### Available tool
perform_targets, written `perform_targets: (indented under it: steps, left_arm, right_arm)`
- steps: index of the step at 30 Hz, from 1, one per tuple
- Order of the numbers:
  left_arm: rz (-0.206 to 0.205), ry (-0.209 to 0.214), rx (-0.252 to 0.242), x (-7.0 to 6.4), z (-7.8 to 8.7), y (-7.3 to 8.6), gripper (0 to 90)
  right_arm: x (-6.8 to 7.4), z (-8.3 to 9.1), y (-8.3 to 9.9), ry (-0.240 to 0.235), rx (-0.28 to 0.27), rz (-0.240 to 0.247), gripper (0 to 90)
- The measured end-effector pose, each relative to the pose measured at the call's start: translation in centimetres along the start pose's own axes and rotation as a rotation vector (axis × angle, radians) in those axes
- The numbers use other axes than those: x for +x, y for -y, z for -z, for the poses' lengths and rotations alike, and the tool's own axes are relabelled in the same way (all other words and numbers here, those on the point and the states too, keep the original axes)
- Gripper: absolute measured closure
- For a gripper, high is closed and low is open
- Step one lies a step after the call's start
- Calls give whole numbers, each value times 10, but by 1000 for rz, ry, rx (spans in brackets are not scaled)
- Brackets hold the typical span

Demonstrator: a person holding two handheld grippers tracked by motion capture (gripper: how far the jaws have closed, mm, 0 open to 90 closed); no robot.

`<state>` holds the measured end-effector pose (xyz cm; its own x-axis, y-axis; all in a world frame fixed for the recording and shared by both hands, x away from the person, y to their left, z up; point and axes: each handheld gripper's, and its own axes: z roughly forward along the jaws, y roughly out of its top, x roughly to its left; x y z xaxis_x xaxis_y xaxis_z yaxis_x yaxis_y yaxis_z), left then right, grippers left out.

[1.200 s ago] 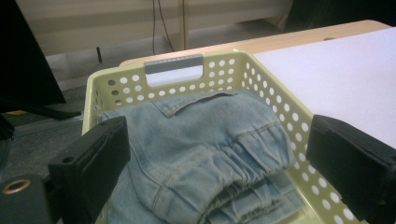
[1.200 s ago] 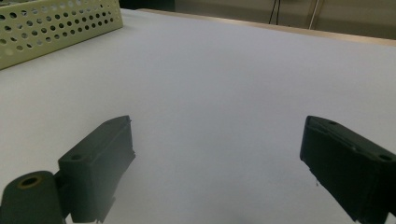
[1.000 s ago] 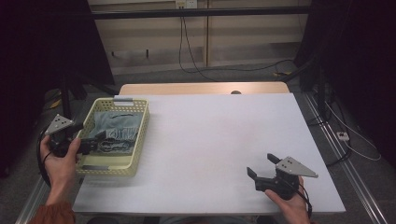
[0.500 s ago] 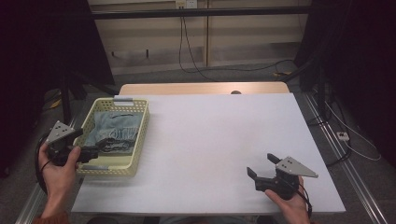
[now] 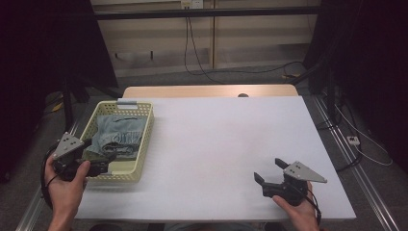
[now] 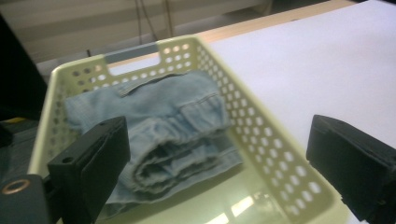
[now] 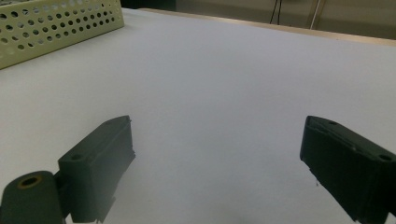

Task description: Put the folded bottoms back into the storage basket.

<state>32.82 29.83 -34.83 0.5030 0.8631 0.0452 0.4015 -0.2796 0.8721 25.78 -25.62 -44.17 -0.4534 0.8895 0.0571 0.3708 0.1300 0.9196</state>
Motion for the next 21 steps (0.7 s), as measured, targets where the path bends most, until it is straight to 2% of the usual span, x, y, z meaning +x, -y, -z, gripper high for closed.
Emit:
perform_targets:
  steps: [4, 14, 17, 21]
  left_arm:
    - [-11, 19, -12, -9, -2, -3, 62]
    - [-54, 83, 4, -26, -14, -13, 58]
    - [-86, 94, 10, -31, -17, -19, 58]
    - [-83, 114, 0, -36, -18, -25, 58]
  right_arm:
    - [0, 0, 0, -2, -1, 0, 98]
    - [0, 0, 0, -4, 0, 0, 98]
    - [0, 0, 0, -4, 0, -1, 98]
    - [0, 0, 0, -4, -1, -1, 97]
